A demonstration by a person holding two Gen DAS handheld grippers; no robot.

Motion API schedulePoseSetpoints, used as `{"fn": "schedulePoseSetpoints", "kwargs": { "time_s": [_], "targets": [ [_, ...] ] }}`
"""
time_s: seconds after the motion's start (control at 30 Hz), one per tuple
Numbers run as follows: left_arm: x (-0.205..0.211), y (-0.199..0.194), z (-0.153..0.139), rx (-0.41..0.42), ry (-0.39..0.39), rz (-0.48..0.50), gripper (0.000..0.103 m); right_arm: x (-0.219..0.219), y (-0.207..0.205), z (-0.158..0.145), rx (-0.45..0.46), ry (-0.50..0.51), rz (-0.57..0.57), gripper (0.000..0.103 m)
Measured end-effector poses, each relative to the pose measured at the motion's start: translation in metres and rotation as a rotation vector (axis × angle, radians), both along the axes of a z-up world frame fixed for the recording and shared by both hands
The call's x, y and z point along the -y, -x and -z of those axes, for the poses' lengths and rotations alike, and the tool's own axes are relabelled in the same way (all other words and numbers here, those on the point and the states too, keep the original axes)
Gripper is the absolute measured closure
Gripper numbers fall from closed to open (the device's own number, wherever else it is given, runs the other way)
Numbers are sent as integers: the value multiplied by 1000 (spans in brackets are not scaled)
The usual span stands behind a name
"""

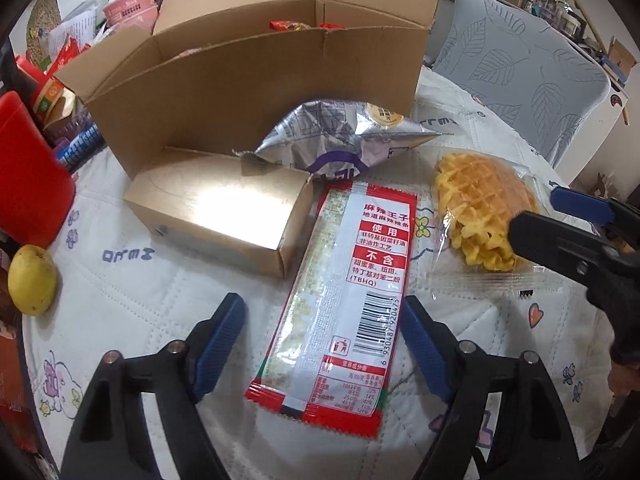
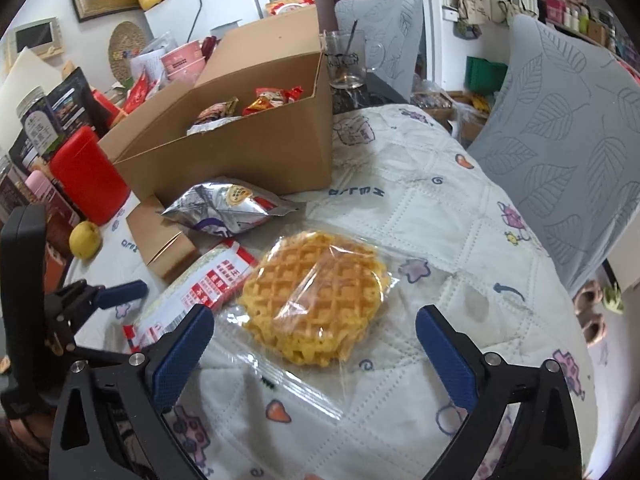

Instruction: Organize snacks

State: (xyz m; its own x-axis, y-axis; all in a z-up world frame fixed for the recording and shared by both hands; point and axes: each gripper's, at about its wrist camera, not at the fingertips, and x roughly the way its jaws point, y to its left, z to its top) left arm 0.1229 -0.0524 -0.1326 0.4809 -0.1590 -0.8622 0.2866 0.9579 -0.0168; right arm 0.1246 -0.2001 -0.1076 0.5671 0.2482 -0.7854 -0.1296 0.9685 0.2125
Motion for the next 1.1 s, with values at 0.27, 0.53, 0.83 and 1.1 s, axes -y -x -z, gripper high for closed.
{"fn": "schedulePoseSetpoints", "kwargs": {
  "time_s": [0.27,0.53,0.83,1.1],
  "targets": [
    [-4,8,-6,-14,24,-19,49,-12,-31,17,-102,32,32,0],
    [-10,28,-12,-10,-4,-81,49,-25,-42,28,-128,90,10,0],
    [-23,51,-18,3,17,-145,50,-33,-27,26,-62,141,-8,19],
    [-30,65,-19,-5,34,-170,50,-16,-2,20,-55,25,-60,36]
  ]
}}
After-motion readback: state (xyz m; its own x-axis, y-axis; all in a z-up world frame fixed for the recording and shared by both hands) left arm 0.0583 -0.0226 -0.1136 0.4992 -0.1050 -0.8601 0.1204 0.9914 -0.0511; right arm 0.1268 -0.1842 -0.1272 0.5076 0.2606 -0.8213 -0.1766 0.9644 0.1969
